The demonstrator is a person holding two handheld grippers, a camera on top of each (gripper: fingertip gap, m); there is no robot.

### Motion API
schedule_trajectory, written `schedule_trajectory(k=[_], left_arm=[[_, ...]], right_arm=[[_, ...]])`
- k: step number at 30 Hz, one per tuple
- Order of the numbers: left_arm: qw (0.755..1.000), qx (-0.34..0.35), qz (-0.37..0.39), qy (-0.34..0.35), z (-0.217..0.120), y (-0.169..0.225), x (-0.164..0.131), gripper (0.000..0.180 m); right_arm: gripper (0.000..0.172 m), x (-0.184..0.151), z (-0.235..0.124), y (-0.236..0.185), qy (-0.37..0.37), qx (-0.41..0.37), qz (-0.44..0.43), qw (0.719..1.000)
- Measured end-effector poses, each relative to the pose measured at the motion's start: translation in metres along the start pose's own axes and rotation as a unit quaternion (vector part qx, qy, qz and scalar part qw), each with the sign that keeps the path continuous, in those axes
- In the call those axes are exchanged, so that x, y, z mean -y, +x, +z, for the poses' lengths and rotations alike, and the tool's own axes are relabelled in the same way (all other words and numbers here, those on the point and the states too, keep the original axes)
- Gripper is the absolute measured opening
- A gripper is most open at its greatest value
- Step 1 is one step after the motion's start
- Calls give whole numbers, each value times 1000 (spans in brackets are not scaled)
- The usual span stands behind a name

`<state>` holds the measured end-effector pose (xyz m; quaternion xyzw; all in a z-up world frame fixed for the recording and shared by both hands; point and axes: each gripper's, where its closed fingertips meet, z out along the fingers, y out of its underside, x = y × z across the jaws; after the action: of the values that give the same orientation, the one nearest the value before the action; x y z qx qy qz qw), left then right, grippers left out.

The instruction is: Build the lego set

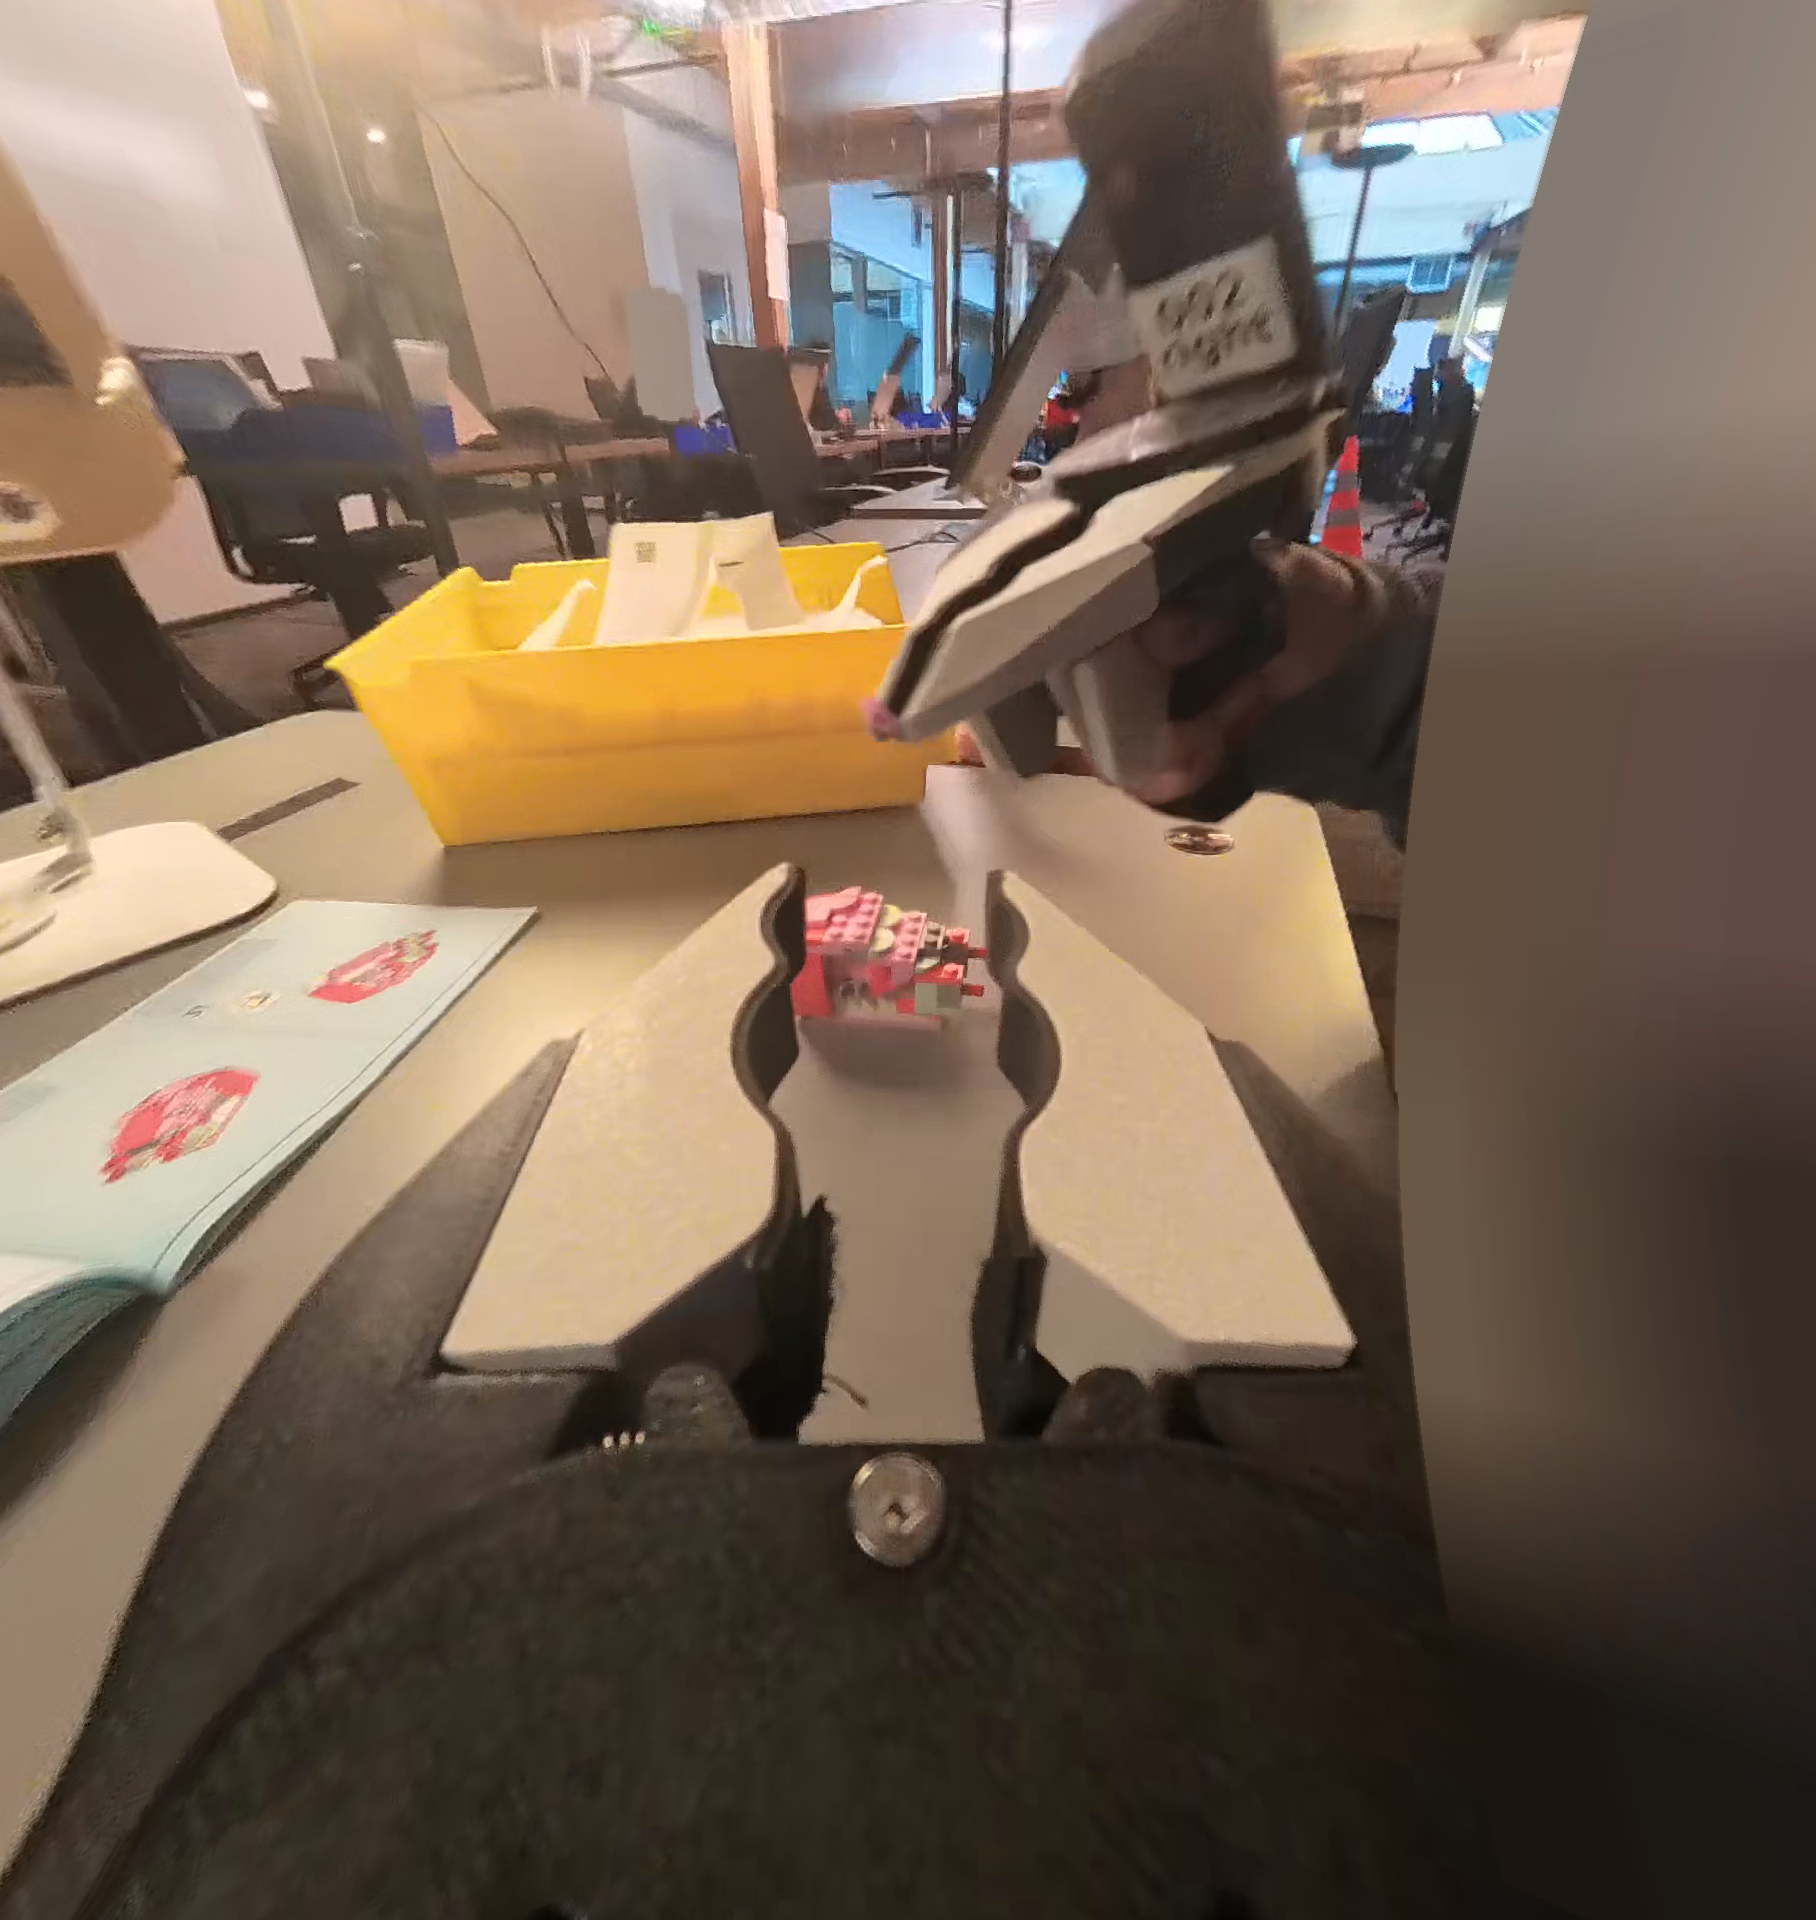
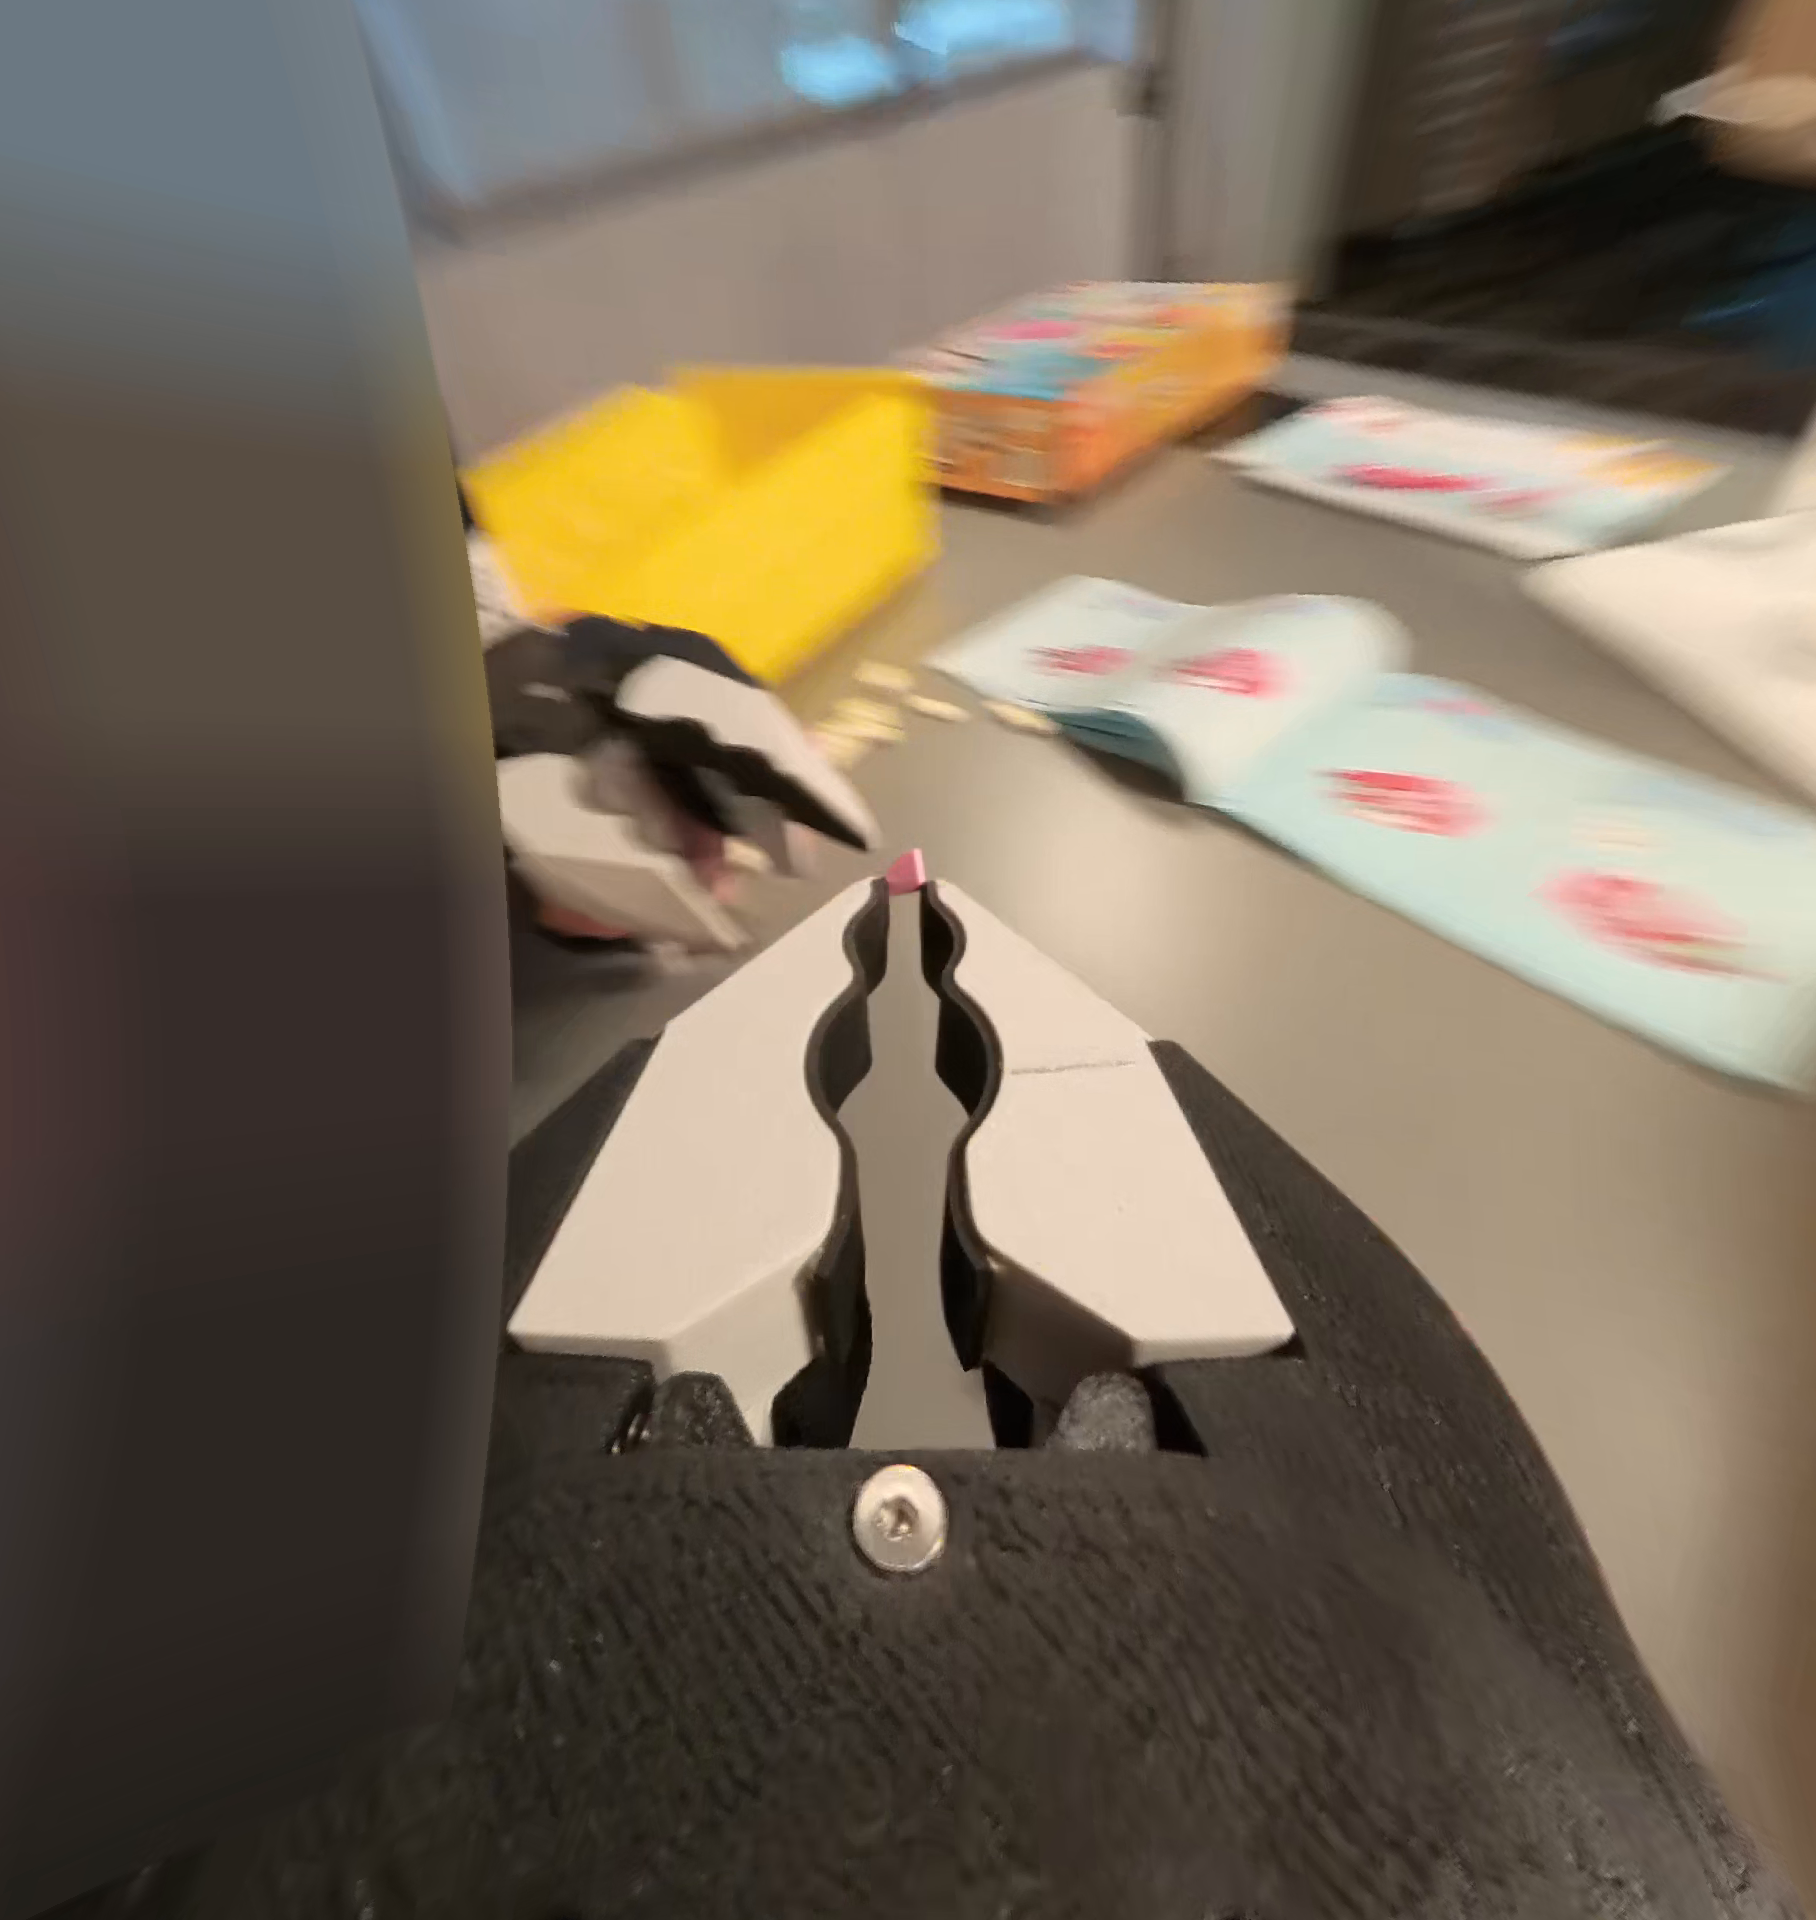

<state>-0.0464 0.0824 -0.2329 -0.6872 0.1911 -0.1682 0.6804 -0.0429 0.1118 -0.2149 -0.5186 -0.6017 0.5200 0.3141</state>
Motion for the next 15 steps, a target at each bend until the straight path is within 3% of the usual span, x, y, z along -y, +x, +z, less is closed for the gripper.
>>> schedule_trajectory(k=[8,15], left_arm=[[995,-34,-15,-89,55,-4,-29,64],[974,-106,-92,-175,92,-11,-60,101]], right_arm=[[4,-23,-37,37,-85,-132,-106,982],[4,-111,-96,61,-270,-125,-81,951]])
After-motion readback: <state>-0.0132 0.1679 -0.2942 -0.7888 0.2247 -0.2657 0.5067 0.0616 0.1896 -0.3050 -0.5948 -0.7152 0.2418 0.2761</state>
